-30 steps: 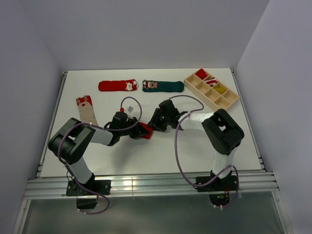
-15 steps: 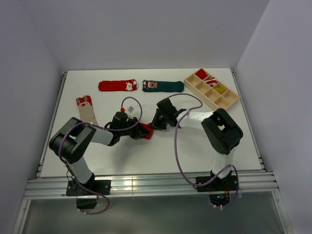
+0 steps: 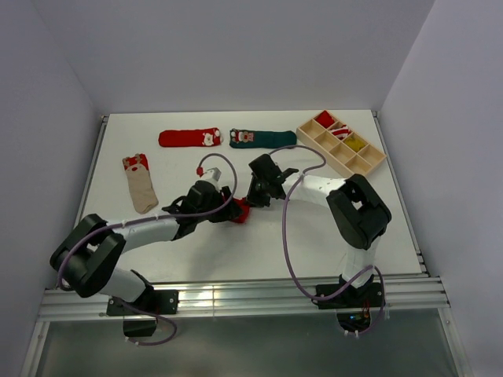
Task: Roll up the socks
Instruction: Roll the sock at the center of the board.
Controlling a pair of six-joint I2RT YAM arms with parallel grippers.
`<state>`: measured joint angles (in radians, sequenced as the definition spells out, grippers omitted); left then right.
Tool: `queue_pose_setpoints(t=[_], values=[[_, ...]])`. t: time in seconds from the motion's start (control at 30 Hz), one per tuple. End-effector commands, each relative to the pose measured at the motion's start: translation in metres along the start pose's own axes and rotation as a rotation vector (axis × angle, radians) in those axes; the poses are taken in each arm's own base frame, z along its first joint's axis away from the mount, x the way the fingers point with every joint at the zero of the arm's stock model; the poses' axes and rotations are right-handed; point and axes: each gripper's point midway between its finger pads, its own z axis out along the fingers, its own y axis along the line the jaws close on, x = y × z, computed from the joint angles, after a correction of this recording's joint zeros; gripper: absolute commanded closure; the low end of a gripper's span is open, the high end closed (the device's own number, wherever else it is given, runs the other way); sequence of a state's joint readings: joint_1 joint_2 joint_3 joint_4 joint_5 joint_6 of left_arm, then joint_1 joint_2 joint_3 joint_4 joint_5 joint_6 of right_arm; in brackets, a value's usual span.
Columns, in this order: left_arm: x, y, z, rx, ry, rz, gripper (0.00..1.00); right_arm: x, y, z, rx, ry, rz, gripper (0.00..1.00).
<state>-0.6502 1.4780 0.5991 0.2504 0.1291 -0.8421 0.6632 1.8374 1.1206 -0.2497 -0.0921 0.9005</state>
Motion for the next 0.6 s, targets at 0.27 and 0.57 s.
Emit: queue_pose_setpoints(t=[0.27, 0.57], values=[[-0.011, -0.053, -0.018, -0.321, -0.314, 0.635, 0.36, -0.003, -0.001, 0.000, 0.052, 0.015, -0.018, 1.00], [0.013, -0.054, 0.005, -0.493, -0.311, 0.860, 0.36, 0.000, -0.001, 0.002, 0.042, 0.030, -0.021, 1.00]])
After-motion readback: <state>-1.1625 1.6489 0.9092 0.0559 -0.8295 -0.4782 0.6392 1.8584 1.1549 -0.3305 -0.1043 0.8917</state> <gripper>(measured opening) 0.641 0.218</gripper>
